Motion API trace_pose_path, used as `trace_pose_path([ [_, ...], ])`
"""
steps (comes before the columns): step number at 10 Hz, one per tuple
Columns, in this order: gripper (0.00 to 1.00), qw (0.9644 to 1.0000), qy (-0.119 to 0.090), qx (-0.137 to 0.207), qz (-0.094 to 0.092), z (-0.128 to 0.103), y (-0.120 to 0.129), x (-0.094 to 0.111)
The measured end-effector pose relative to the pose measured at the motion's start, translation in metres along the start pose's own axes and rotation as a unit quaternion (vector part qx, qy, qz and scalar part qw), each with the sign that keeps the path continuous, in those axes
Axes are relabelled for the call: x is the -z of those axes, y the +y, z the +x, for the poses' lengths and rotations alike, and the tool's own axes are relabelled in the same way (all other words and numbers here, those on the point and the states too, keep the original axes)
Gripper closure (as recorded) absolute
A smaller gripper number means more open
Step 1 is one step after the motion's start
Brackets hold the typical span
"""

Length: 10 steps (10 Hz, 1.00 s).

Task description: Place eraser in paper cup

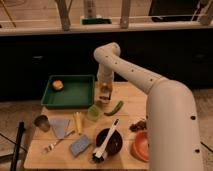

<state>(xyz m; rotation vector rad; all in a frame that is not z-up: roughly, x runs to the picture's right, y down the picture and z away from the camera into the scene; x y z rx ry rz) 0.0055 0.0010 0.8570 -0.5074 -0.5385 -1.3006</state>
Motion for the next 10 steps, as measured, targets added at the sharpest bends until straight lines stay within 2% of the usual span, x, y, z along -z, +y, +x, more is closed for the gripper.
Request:
trace_pose_path([
  [5, 0.39, 1.0, -0.006, -0.004, -0.003, 0.0024, 0.0007, -0.0026],
  [7, 0.23, 0.9999, -0.008, -0.005, -0.005, 0.0031, 0.0005, -0.0041],
  [10, 0.2, 0.9999, -0.01, -0.004, -0.008, 0.0034, 0.0018, -0.0048],
])
